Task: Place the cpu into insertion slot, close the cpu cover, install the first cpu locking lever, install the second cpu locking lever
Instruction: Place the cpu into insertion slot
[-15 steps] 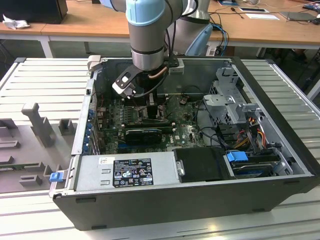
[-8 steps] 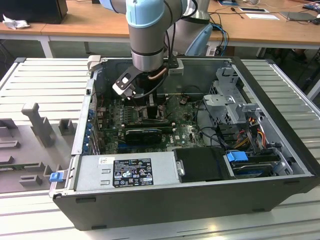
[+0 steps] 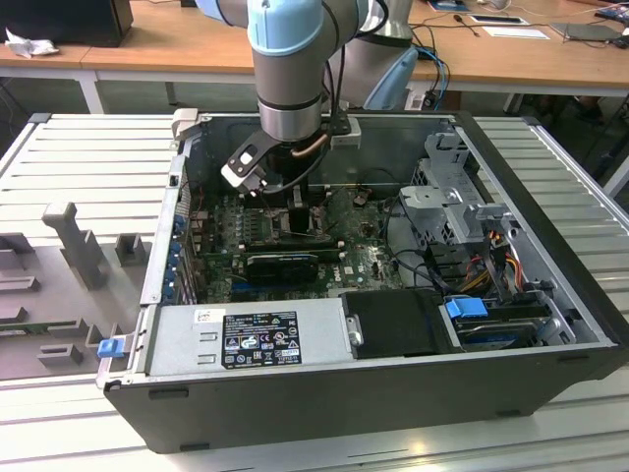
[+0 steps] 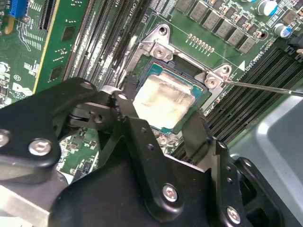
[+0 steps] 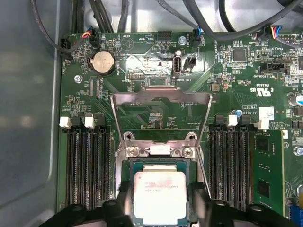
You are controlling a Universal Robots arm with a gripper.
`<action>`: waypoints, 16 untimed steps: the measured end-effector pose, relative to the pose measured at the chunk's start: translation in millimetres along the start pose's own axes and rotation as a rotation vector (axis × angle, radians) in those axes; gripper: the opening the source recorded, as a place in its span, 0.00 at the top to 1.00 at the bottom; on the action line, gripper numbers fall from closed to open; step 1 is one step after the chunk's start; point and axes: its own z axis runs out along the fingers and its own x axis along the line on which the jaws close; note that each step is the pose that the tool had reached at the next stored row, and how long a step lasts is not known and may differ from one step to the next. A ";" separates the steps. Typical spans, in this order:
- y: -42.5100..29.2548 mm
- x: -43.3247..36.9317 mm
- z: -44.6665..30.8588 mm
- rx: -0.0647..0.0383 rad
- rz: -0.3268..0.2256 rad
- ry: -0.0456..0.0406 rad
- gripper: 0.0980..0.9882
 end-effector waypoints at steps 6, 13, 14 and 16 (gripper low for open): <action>0.7 0.3 -8.5 0.002 0.000 0.0017 0.38; 1.8 0.5 -18.0 0.012 0.000 0.0016 0.99; 1.9 0.6 -19.3 0.012 0.000 0.0017 0.99; 2.1 0.6 -22.1 0.013 0.000 0.0016 0.99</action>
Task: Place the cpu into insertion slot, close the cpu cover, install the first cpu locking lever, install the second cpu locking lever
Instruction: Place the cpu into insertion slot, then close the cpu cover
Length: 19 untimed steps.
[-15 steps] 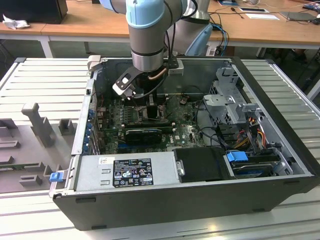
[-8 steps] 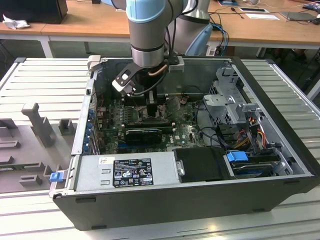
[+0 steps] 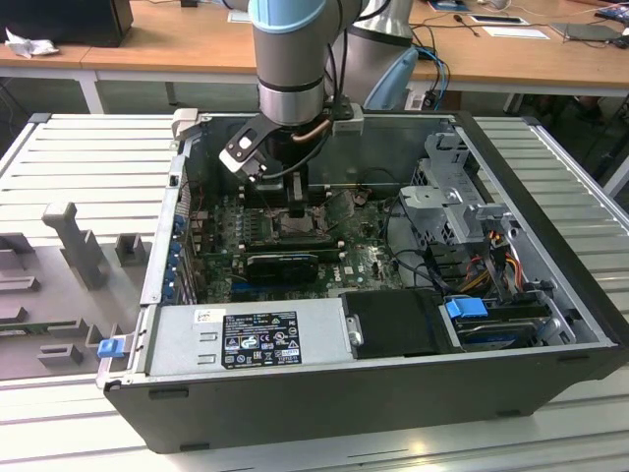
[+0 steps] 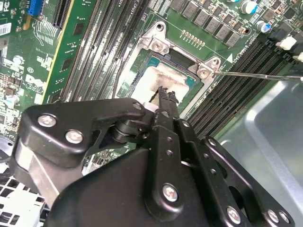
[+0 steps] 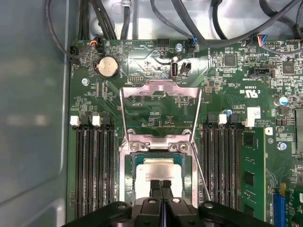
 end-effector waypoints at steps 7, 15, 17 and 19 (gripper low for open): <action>3.2 0.2 -6.9 0.004 0.000 -0.0001 0.99; 9.7 -0.2 -6.6 0.006 0.001 -0.0002 0.99; 9.8 -0.2 -7.4 0.007 0.001 0.0000 0.99; 10.0 -0.1 -9.3 0.009 0.001 -0.0001 0.99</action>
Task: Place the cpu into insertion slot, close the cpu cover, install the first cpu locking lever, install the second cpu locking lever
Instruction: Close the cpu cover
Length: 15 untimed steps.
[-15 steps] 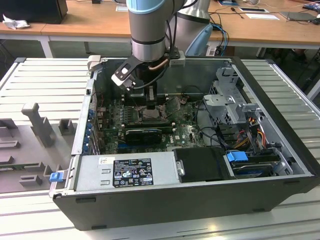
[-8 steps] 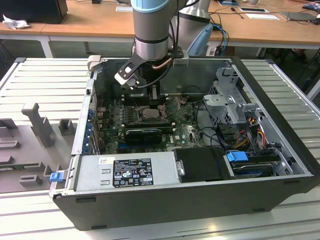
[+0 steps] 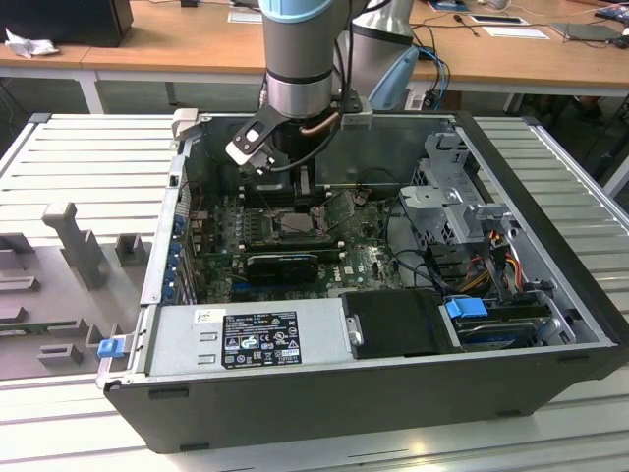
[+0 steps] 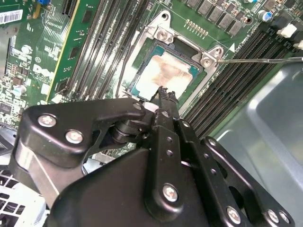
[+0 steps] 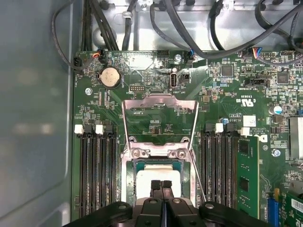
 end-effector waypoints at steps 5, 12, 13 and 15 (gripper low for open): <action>4.4 0.1 -2.0 0.002 0.000 0.0000 0.99; 4.7 0.2 -3.5 0.002 0.000 0.0000 0.99; 4.7 0.2 -3.6 0.002 0.000 0.0000 0.99; 4.7 0.2 -4.0 0.002 0.000 -0.0001 0.99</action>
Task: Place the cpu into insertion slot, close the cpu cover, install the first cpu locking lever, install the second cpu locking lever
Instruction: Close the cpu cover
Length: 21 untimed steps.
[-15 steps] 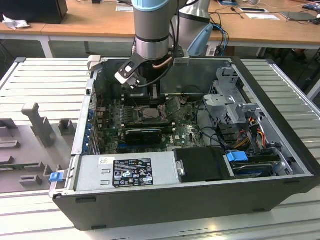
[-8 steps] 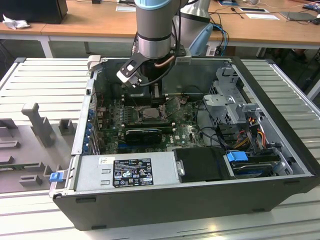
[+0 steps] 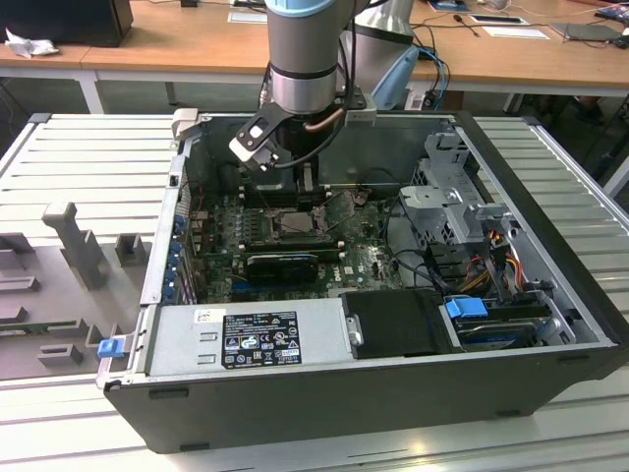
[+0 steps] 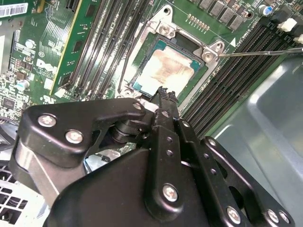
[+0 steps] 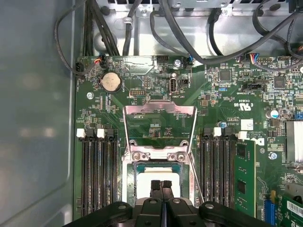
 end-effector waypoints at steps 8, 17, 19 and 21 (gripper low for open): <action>1.4 0.4 -2.6 0.000 0.000 -0.0012 0.99; 4.7 0.7 -7.5 0.000 0.000 -0.0014 0.99; 4.9 0.9 -10.6 0.000 0.000 -0.0013 0.99; 6.2 1.1 -12.5 0.000 0.000 -0.0014 0.99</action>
